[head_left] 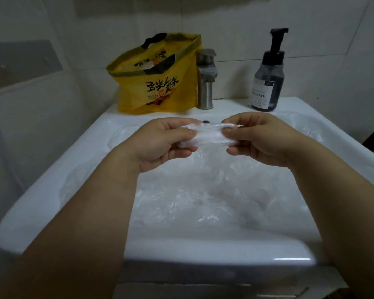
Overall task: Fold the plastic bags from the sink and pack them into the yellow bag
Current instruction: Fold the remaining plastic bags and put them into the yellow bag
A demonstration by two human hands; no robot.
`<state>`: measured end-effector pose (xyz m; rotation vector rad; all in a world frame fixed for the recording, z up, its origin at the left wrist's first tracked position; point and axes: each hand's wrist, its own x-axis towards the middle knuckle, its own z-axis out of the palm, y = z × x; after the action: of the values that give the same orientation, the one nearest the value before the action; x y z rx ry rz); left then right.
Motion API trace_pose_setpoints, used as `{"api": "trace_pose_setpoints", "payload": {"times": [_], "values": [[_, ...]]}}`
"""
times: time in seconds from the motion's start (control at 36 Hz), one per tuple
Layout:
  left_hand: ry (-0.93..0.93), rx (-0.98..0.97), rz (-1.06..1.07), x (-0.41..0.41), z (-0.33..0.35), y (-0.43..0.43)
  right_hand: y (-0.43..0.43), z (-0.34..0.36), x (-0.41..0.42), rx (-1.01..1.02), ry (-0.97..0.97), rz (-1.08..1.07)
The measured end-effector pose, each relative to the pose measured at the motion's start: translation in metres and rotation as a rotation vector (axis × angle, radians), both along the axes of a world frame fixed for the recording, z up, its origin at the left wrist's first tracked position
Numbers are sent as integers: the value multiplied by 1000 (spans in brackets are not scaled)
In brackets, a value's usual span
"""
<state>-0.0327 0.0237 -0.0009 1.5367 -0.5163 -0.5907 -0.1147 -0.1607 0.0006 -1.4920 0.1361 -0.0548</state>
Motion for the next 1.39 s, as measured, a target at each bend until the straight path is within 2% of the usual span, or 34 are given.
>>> {"api": "trace_pose_setpoints", "payload": {"times": [0.17,0.39,0.56,0.69,0.92,0.97,1.03,1.08,1.14,1.25,1.39], "values": [[85,-104,-23,-1,3,0,1,3,-1,108,-32,4],[155,-147,-27,-4,5,0,0,2,1,121,-97,11],[19,-33,28,-2,0,-4,2,1,0,76,-101,56],[33,-54,55,1,-1,-3,1,-1,0,62,-77,-35],[26,85,13,-1,-3,-4,7,-2,0,-155,-40,-29],[64,60,29,0,-1,-3,8,-2,-1,-234,-53,-3],[127,15,51,2,1,-2,8,-4,-1,-398,-64,26],[198,-29,63,3,2,-2,9,-6,-1,-559,-57,19],[248,-58,56,4,1,-2,10,-7,-1,-639,-53,-11],[269,-105,47,2,2,-4,11,-9,1,-640,-153,-129],[58,-28,29,-3,2,-5,12,-7,1,-621,-186,-205]]}}
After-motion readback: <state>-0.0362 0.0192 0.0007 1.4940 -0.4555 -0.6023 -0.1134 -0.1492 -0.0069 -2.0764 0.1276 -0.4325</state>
